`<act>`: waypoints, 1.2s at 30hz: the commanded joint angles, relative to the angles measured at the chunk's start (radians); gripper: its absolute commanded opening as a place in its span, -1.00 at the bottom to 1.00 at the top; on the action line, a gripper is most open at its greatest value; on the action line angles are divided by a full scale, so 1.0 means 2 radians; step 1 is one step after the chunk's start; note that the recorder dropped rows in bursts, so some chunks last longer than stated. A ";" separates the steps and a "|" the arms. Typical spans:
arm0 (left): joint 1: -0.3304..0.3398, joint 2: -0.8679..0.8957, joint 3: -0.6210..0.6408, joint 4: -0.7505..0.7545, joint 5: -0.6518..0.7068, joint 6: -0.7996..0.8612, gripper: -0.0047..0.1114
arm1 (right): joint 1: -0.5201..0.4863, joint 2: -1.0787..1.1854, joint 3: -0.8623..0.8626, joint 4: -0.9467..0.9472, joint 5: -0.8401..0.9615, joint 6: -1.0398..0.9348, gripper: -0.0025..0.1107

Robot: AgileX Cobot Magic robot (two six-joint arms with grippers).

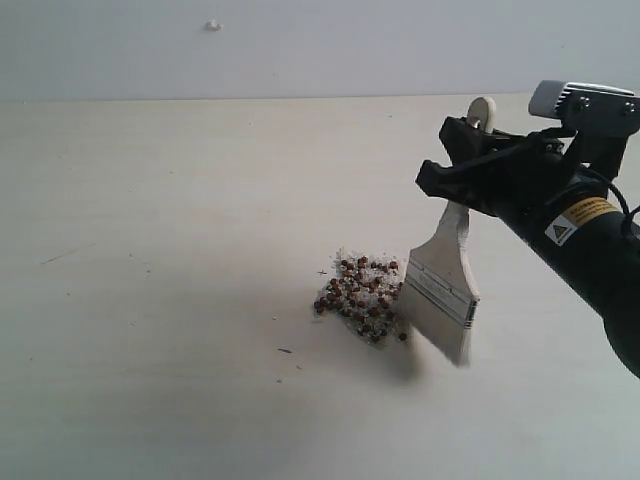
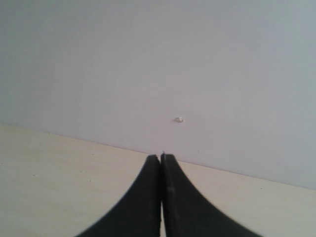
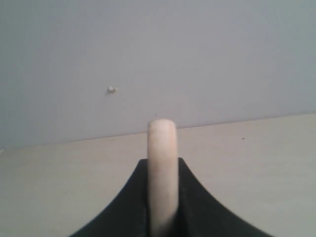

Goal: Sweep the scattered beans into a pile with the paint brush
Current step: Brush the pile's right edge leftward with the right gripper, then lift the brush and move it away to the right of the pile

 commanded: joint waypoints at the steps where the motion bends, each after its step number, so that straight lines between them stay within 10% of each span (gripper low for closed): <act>1: 0.000 -0.003 0.002 -0.004 -0.001 0.001 -0.92 | 0.001 -0.002 -0.001 -0.009 -0.028 -0.020 -0.96; 17: 0.000 -0.003 0.002 -0.004 -0.001 0.001 -0.92 | 0.001 -0.027 -0.012 -0.011 -0.033 0.013 -0.96; 36: 0.000 -0.003 0.002 -0.004 -0.001 0.001 -0.92 | 0.001 -0.001 -0.043 0.091 -0.033 -0.194 -0.96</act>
